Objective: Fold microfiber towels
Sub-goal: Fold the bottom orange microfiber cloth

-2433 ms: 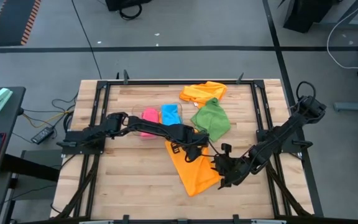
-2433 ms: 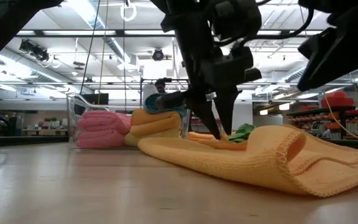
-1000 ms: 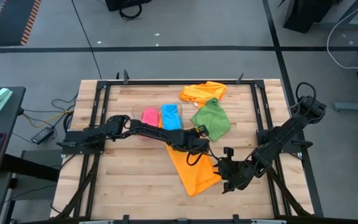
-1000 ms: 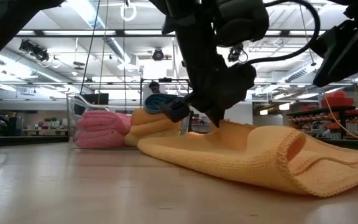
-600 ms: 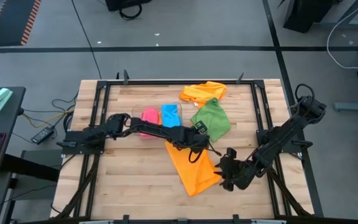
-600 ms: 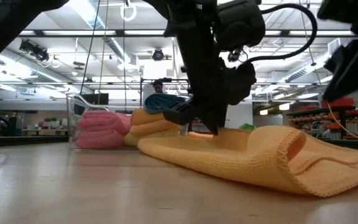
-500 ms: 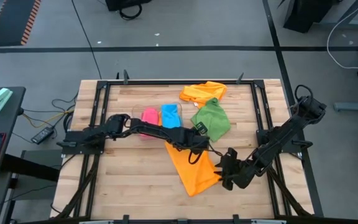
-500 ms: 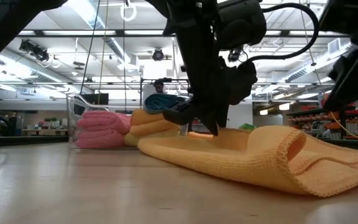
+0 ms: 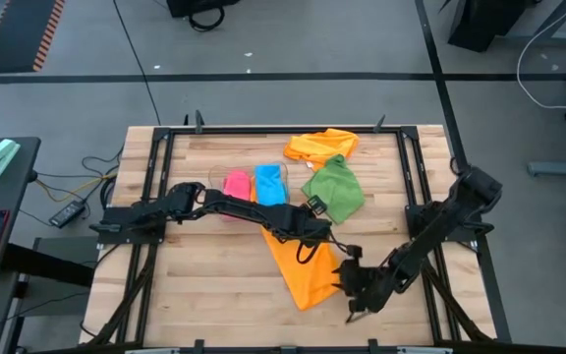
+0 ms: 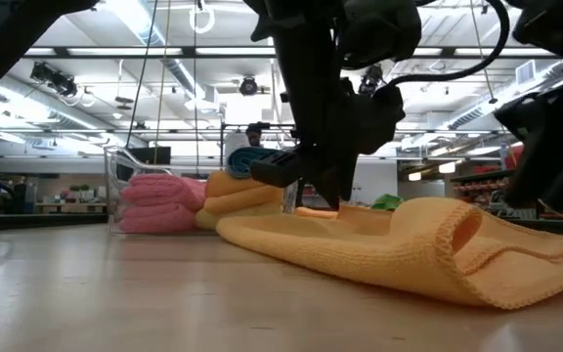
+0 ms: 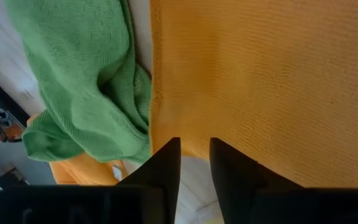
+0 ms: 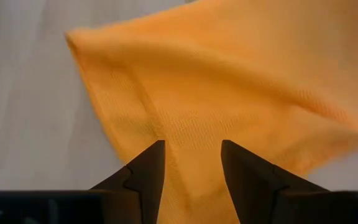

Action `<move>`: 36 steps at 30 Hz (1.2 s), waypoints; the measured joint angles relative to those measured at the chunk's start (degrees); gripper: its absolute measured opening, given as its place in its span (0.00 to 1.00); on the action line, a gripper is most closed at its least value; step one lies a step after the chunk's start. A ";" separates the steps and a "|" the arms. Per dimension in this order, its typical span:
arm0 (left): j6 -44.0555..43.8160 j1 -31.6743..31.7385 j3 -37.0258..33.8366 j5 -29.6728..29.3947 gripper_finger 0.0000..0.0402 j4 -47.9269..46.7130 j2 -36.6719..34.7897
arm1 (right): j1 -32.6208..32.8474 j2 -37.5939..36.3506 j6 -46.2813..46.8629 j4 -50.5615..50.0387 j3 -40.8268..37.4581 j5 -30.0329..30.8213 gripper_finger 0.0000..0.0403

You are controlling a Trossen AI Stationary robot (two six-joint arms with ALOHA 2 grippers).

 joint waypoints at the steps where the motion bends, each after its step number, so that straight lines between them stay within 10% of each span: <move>1: -0.14 0.00 0.00 0.01 0.23 -0.23 0.00 | 0.20 1.39 -2.46 0.01 0.89 0.70 0.41; 36: -1.67 0.24 0.00 0.03 0.16 -2.86 0.11 | 3.62 5.89 -13.78 -8.01 3.35 7.54 0.27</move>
